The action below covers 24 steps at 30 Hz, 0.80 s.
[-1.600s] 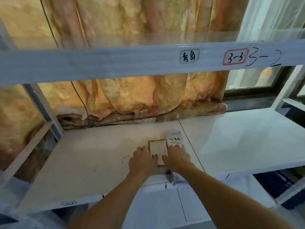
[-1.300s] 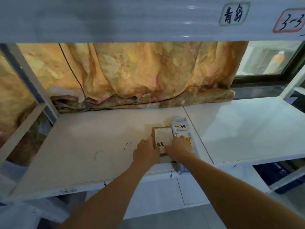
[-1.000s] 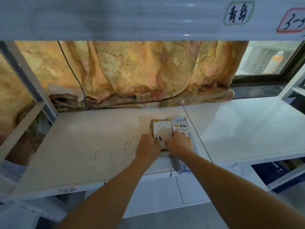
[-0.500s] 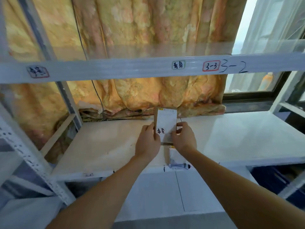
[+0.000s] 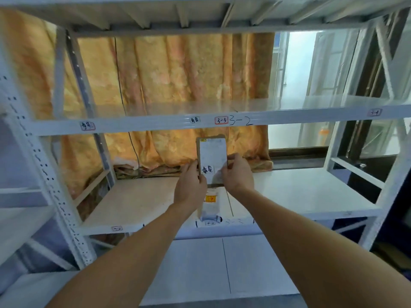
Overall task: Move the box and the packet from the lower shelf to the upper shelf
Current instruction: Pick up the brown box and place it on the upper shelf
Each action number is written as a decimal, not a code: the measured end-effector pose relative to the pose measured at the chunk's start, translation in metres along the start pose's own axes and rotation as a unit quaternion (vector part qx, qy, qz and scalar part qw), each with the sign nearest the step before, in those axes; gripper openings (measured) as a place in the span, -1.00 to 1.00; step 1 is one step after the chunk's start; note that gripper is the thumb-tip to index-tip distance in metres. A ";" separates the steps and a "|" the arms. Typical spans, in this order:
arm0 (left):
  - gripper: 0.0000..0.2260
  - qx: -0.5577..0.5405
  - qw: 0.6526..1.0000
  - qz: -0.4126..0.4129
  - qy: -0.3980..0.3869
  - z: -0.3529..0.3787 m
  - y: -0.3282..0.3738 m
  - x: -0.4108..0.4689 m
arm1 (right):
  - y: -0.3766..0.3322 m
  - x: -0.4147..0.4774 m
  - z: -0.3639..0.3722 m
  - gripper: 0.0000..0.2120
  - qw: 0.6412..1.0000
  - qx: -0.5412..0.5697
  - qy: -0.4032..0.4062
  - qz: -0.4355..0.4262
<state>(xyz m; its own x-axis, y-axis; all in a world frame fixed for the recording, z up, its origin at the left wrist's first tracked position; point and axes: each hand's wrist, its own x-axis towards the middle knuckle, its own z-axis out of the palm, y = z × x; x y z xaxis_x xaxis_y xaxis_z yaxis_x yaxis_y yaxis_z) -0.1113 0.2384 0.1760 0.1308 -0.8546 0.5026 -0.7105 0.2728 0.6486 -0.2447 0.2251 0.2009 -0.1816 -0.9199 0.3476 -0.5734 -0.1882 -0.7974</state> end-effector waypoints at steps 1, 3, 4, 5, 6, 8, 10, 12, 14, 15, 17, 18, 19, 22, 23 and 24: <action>-0.65 -0.001 1.000 0.002 0.004 -0.003 0.006 -0.002 | -0.004 -0.003 -0.007 -0.75 1.000 -0.002 -0.001 -0.002; -0.63 0.000 1.000 0.005 0.006 -0.010 0.018 -0.005 | -0.011 -0.007 -0.018 -0.74 1.000 0.001 -0.003 -0.001; -0.63 0.001 1.000 0.007 0.006 -0.013 0.022 -0.005 | -0.015 -0.009 -0.022 -0.75 1.000 0.005 -0.002 -0.003; -0.63 0.003 1.000 0.009 0.008 -0.017 0.027 -0.006 | -0.019 -0.011 -0.025 -0.76 1.000 0.007 -0.001 -0.007; -0.63 0.004 1.000 0.011 0.011 -0.021 0.030 -0.006 | -0.022 -0.012 -0.028 -0.76 1.000 0.008 0.000 -0.008; -0.62 0.009 1.000 0.014 0.014 -0.029 0.035 -0.008 | -0.029 -0.014 -0.032 -0.75 1.000 0.006 0.001 -0.011; -0.62 0.016 1.000 0.012 0.016 -0.035 0.037 -0.010 | -0.034 -0.017 -0.035 -0.73 1.000 0.007 -0.003 -0.014; -0.63 0.024 0.999 0.013 0.017 -0.041 0.036 -0.011 | -0.038 -0.019 -0.036 -0.71 1.000 0.015 -0.013 -0.019; -0.64 0.020 1.000 0.015 0.019 -0.047 0.034 -0.013 | -0.042 -0.021 -0.034 -0.70 0.999 0.018 -0.021 -0.023; -0.64 0.016 1.000 0.016 0.020 -0.050 0.033 -0.013 | -0.045 -0.021 -0.032 -0.70 0.999 0.020 -0.021 -0.025; -0.62 0.009 0.999 0.020 0.026 -0.058 0.031 -0.009 | -0.052 -0.020 -0.028 -0.69 0.999 0.029 -0.014 -0.029; -0.61 0.004 0.999 0.023 0.032 -0.063 0.031 -0.006 | -0.058 -0.018 -0.026 -0.68 0.999 0.035 -0.010 -0.031; -0.60 -0.003 0.999 0.023 0.043 -0.070 0.032 -0.002 | -0.066 -0.016 -0.024 -0.67 0.998 0.044 -0.007 -0.036; -0.61 -0.016 0.996 0.016 0.091 -0.097 0.028 0.015 | -0.096 -0.007 -0.010 -0.64 0.995 0.075 -0.010 -0.060; -0.63 -0.013 0.994 0.013 0.106 -0.106 0.025 0.023 | -0.107 -0.004 -0.003 -0.64 0.994 0.085 -0.013 -0.067; -0.63 -0.009 0.993 0.013 0.119 -0.115 0.021 0.032 | -0.119 -0.001 0.004 -0.65 0.993 0.089 -0.017 -0.075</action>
<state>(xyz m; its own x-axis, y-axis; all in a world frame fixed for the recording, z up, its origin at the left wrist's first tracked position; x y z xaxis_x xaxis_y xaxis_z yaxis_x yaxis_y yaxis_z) -0.0421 0.2676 0.2713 0.2735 -0.7197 0.6382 -0.7041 0.3022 0.6426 -0.1732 0.2471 0.2935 -0.0755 -0.8873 0.4549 -0.4405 -0.3796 -0.8135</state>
